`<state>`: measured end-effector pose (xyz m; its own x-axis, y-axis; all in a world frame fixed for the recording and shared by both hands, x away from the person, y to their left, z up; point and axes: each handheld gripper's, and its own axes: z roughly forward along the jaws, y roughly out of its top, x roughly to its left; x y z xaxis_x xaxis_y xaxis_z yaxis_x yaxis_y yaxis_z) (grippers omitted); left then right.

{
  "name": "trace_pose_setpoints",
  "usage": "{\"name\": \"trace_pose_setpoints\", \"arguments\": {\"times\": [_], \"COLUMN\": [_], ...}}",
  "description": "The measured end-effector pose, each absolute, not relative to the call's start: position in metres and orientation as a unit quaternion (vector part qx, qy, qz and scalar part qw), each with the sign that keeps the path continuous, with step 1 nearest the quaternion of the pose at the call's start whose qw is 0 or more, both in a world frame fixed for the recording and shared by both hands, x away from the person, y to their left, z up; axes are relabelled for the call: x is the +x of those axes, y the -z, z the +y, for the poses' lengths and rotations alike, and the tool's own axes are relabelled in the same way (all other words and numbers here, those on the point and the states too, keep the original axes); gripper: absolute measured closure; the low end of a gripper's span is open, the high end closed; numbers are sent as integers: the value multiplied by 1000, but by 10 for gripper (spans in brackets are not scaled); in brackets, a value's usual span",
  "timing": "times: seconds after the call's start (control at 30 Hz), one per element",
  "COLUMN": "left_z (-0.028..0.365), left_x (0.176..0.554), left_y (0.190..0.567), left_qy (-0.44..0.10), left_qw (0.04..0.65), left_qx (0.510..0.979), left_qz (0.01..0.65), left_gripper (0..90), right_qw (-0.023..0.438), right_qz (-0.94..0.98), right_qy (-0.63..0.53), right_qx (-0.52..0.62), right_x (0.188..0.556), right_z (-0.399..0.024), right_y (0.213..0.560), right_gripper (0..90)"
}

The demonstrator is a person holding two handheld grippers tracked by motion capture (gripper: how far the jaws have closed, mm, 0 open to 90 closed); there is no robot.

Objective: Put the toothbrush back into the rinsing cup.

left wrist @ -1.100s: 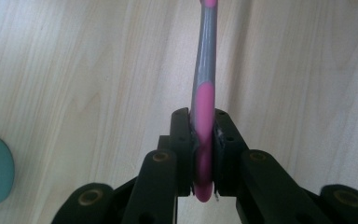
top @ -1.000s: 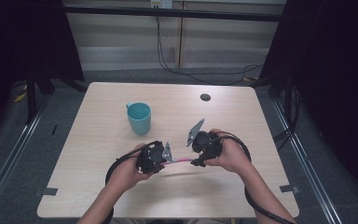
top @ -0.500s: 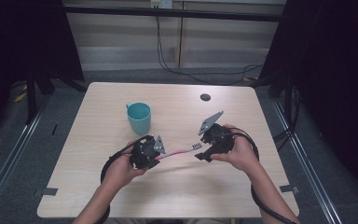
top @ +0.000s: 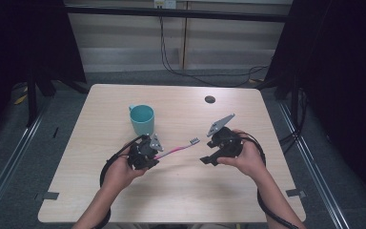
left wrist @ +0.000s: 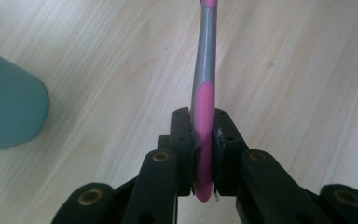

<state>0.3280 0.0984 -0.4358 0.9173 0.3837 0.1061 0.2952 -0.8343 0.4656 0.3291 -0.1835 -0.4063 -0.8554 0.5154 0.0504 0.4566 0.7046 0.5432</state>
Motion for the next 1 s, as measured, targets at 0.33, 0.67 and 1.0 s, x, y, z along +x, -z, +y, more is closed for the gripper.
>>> {"name": "trace_pose_setpoints", "arguments": {"times": [0.33, 0.67, 1.0], "left_z": [95, 89, 85], "left_x": [327, 325, 324], "left_y": [435, 436, 437], "left_qy": [-95, -92, -89], "left_qw": [241, 252, 265], "left_qx": [947, 944, 940], "left_qz": [189, 192, 197], "left_gripper": [814, 814, 814], "right_qw": [5, -7, -28], "right_qz": [899, 891, 861], "right_qy": [-319, -333, -379], "right_qx": [301, 308, 337], "right_x": [329, 329, 328], "right_z": [-176, -169, -165], "right_y": [420, 428, 435], "right_gripper": [327, 334, 351]}}
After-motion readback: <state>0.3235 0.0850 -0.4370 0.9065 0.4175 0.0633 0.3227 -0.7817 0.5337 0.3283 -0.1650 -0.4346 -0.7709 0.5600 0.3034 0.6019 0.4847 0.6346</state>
